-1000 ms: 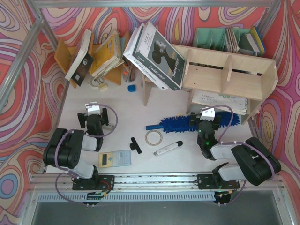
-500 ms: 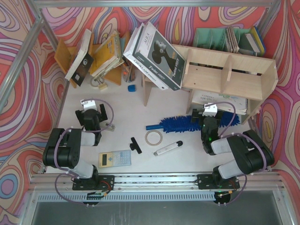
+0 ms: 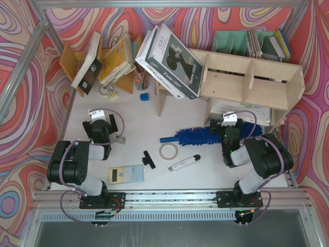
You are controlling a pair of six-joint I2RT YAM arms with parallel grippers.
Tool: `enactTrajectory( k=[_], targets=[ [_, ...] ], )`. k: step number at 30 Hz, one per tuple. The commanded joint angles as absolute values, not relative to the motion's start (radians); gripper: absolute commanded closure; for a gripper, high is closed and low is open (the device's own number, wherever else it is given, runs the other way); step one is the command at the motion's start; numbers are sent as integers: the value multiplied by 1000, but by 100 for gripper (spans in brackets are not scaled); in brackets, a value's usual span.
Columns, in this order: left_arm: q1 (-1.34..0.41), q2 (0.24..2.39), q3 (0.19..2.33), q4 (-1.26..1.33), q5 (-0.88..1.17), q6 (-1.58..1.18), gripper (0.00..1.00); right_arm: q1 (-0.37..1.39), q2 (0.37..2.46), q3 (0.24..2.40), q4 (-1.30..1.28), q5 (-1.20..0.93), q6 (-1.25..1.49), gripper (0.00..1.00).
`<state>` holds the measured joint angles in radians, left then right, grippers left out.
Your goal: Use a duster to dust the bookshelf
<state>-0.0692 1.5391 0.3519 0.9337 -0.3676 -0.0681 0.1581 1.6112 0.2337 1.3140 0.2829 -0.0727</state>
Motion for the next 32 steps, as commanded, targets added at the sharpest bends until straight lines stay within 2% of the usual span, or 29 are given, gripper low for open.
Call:
enactTrajectory(
  k=[1,2,3,6,12,32],
  targets=[
    [-61,1537,362,930,-380,-81,2,76,1654,243,1383,152,-19,1],
    [-61,1538,362,930,-380,-81,2,65,1695,237,1465,150,-25,1],
    [-62,1538,362,930,-379,-81,2,60,1680,260,1362,120,-16,1],
    [-61,1539,362,929,-379,-80,2,49,1675,306,1284,53,-31,1],
    [-61,1538,362,929,-380,-80,2,48,1684,330,1254,162,2,1],
    [-61,1537,364,928,-380,-81,2,47,1683,335,1243,163,8,1]
  ],
)
